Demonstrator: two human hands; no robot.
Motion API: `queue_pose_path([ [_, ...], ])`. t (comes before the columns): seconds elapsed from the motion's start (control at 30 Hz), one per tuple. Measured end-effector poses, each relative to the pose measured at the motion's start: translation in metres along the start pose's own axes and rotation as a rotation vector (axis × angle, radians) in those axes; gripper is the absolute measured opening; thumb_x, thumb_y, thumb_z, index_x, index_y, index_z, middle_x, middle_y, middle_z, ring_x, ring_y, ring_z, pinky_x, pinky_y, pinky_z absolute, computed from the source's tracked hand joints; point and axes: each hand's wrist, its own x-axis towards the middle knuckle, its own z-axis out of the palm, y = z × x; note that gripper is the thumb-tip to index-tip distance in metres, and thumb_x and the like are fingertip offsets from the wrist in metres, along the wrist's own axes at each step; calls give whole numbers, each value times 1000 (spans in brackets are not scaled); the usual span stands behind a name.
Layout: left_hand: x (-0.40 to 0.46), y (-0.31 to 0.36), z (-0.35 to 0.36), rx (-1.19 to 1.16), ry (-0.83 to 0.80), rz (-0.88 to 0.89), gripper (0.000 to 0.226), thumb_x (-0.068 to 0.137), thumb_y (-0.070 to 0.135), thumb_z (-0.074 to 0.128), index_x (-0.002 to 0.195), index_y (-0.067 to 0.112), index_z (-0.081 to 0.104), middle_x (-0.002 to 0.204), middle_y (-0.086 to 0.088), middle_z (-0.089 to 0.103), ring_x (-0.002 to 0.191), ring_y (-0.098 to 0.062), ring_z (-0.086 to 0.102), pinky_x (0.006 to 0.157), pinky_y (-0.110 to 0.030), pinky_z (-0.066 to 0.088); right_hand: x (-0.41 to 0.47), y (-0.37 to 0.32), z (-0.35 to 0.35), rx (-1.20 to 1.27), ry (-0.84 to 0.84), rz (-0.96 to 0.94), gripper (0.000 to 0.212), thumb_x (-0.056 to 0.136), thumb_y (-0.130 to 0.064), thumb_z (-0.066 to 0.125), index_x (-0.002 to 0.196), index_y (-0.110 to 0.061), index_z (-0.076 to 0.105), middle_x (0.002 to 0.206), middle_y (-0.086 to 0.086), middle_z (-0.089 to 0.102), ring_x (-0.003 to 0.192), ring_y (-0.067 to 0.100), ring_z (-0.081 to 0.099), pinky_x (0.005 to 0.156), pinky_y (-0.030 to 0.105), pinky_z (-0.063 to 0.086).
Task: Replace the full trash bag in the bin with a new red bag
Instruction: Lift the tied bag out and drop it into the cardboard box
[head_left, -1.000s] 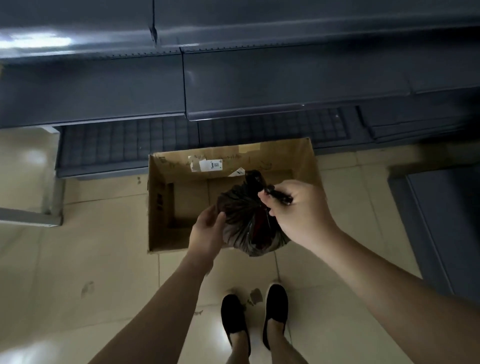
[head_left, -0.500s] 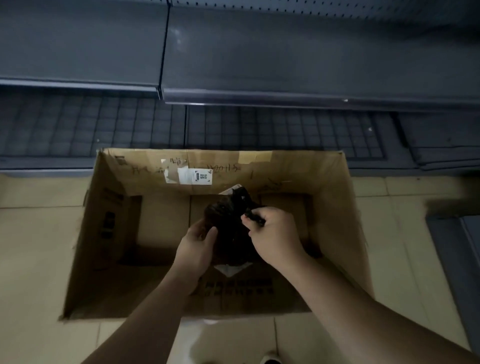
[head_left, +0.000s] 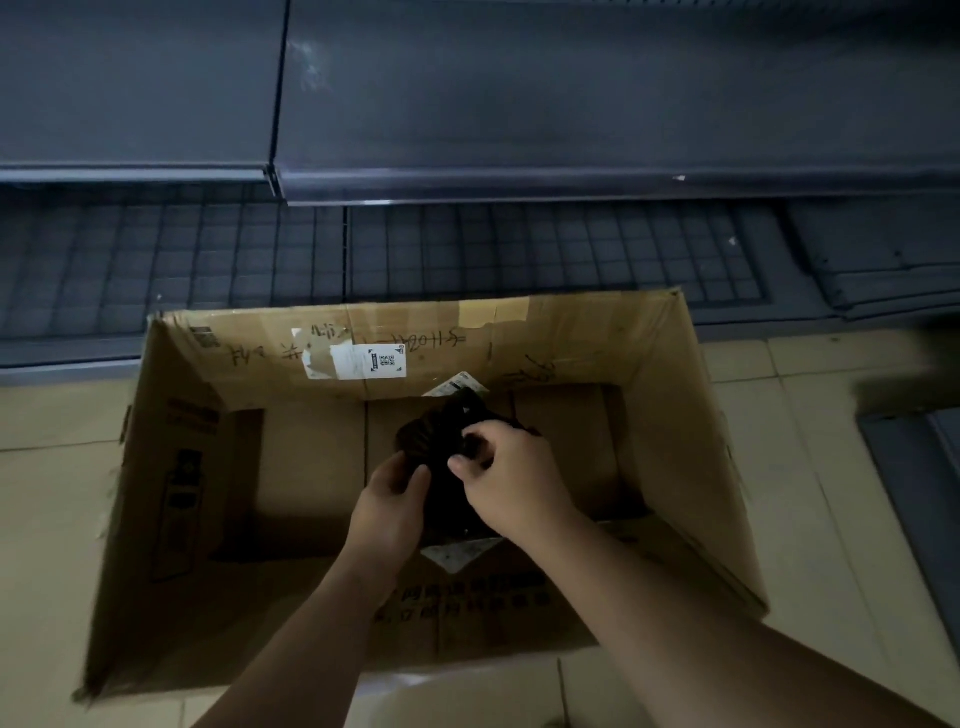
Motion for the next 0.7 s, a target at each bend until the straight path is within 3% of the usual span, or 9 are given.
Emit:
queue_pose_path([
  [0.1, -34, 32, -2, 60, 9, 44, 35, 100, 34, 55, 135, 29, 54, 89, 25, 58, 68, 16, 63, 47, -3, 44, -32, -12, -28, 20, -10, 67, 53, 90, -39, 69, 139, -31, 51, 123, -6, 63, 107, 13, 63, 78, 21, 53],
  [0.17, -68, 64, -3, 96, -16, 72, 38, 101, 35, 53, 138, 26, 54, 97, 18, 65, 75, 10, 66, 50, -3, 45, -63, -25, -58, 39, -1, 97, 57, 90, -41, 68, 142, -32, 47, 131, -4, 61, 114, 14, 61, 89, 30, 55],
  [0.27, -134, 135, 0, 175, -86, 136, 46, 101, 40, 49, 146, 28, 46, 125, -1, 66, 96, -10, 68, 63, -19, 52, -119, -54, -122, 87, 57, 116, 61, 90, -48, 64, 145, -33, 43, 143, -4, 55, 128, 15, 54, 99, 35, 52],
  [0.33, -187, 188, 5, 252, -127, 210, 48, 101, 44, 47, 147, 32, 43, 134, -4, 62, 106, -18, 65, 76, -29, 56, -163, -76, -173, 112, 135, 127, 65, 89, -54, 61, 147, -35, 39, 148, -7, 50, 134, 14, 48, 104, 35, 47],
  [0.43, -280, 272, 20, 341, -241, 360, 55, 99, 52, 46, 151, 35, 37, 139, 9, 54, 129, -21, 53, 106, -39, 44, -243, -109, -259, 170, 297, 140, 65, 88, -56, 61, 146, -38, 39, 147, -9, 52, 132, 13, 49, 103, 32, 46],
  [0.53, -375, 342, 45, 413, -396, 525, 54, 97, 54, 49, 147, 36, 39, 131, 20, 56, 122, -10, 56, 105, -35, 40, -335, -132, -338, 192, 502, 145, 65, 87, -55, 63, 145, -36, 42, 142, -7, 57, 128, 12, 52, 100, 24, 42],
  [0.63, -469, 392, 79, 516, -555, 697, 65, 95, 55, 51, 154, 38, 30, 157, 7, 40, 141, -16, 41, 118, -40, 31, -431, -143, -405, 215, 715, 192, 63, 88, -53, 65, 144, -32, 45, 139, -1, 60, 126, 17, 56, 98, 24, 42],
  [0.7, -533, 410, 106, 597, -665, 825, 67, 95, 56, 51, 155, 37, 28, 160, 6, 36, 144, -15, 36, 115, -36, 29, -499, -142, -439, 218, 876, 225, 61, 87, -50, 67, 142, -29, 49, 138, 2, 62, 126, 19, 56, 101, 26, 42],
])
